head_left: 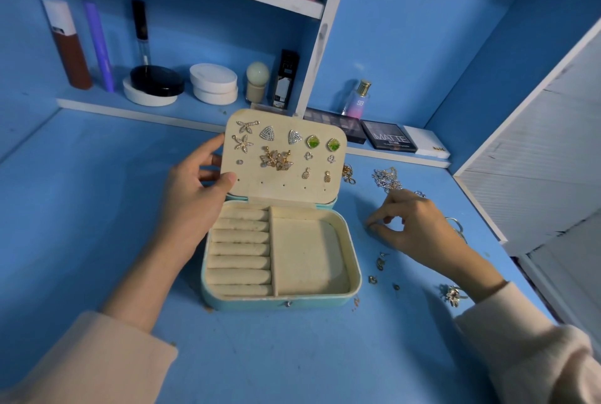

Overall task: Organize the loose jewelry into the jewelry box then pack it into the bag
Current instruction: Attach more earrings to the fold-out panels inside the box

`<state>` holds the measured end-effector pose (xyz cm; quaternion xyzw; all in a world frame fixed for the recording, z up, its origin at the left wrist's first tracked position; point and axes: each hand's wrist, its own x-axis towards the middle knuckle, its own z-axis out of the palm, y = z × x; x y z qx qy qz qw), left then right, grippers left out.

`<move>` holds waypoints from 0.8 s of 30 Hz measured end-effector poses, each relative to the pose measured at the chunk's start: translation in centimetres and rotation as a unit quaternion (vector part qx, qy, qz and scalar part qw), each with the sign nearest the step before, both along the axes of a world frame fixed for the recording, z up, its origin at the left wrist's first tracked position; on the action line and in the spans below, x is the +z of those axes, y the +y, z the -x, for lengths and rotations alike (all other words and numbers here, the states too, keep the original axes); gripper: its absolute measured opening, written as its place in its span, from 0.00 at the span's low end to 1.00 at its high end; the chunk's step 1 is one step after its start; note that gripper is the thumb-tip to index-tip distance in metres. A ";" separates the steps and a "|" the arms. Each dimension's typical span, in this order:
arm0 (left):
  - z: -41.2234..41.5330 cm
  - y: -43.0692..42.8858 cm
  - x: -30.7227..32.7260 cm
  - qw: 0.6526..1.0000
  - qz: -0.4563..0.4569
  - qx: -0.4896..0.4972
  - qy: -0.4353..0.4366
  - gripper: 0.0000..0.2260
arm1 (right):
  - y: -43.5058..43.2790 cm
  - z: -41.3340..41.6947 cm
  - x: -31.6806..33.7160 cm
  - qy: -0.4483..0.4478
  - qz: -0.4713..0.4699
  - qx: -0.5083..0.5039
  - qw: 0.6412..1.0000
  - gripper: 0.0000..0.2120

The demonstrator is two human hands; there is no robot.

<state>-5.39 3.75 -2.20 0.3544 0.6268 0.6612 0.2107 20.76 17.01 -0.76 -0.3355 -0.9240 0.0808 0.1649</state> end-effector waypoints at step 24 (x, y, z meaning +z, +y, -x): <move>-0.4 -0.6 0.5 1.000 0.015 0.010 0.018 0.27 | -0.8 8.8 6.9 0.211 0.123 0.038 0.969 0.04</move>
